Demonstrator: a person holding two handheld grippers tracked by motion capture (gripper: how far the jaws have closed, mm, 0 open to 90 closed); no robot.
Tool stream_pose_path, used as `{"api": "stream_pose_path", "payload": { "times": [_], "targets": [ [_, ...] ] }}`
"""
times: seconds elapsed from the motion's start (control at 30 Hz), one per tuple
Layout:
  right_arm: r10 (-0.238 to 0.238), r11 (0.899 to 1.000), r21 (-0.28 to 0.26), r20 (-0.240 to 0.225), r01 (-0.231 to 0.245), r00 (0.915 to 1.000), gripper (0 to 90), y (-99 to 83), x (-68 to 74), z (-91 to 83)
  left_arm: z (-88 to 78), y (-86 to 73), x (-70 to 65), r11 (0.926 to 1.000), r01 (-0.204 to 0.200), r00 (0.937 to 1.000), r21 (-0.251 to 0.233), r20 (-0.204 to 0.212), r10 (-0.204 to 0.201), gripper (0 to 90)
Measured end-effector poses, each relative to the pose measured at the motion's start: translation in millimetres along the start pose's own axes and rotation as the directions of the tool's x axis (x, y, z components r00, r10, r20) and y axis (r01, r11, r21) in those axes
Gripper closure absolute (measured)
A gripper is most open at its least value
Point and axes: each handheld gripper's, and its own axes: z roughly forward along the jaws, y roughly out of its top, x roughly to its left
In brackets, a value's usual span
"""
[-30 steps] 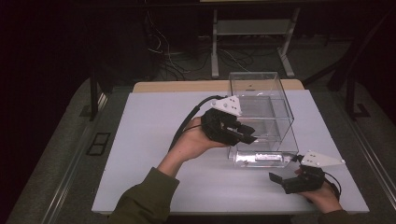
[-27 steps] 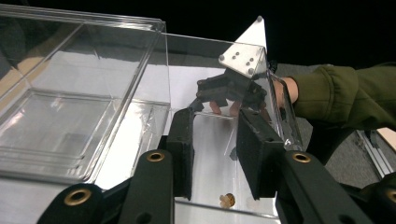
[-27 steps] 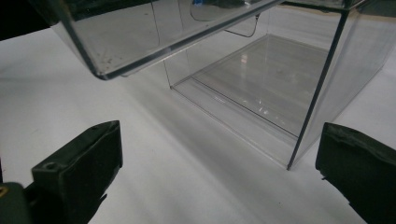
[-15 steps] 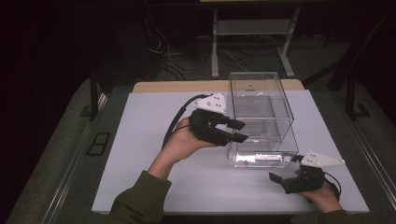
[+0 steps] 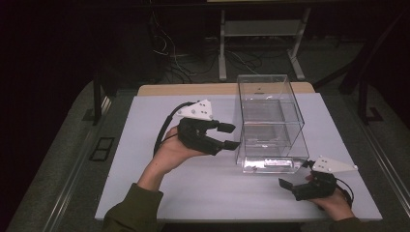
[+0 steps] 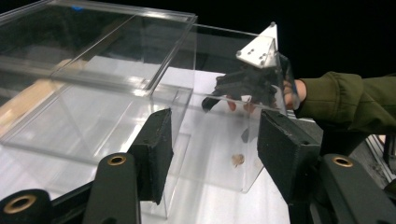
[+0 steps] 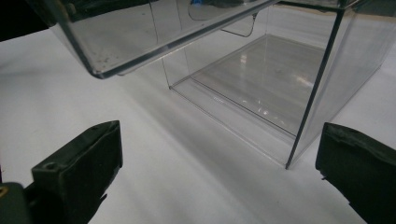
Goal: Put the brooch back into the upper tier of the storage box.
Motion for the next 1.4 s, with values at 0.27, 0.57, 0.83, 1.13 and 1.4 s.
{"api": "stream_pose_path", "payload": {
  "times": [0.27,0.57,0.83,1.13,1.4],
  "targets": [
    [0.002,1.0,0.0,0.001,-0.002,1.0,0.4,0.0,-0.1,0.2,-11.8,-20.8,1.8,0.9995,0.028,0.998,-0.01,-0.056,-0.029,37.8],
    [-0.003,1.0,-0.004,0.001,0.003,1.0,0.4,0.1,0.1,-0.8,-24.1,-47.7,1.3,0.9968,0.073,0.988,-0.033,-0.134,-0.077,30.7],
    [-0.005,1.0,-0.002,-0.001,0.005,1.0,0.4,0.0,-0.2,-0.8,-32.0,-74.1,0.9,0.9928,0.105,0.9717,-0.057,-0.206,-0.115,25.6],
    [-0.005,1.0,-0.003,-0.001,0.005,1.0,0.4,0.1,0.0,-0.9,-40.5,-102.5,-1.5,0.9896,0.13,0.9547,-0.061,-0.262,-0.142,20.9],
    [-0.006,1.0,-0.003,0.0,0.006,1.0,0.4,0.1,0.4,-1.0,-42.1,-124.8,-5.2,0.9874,0.145,0.943,-0.063,-0.293,-0.157,17.4]
  ]
}}
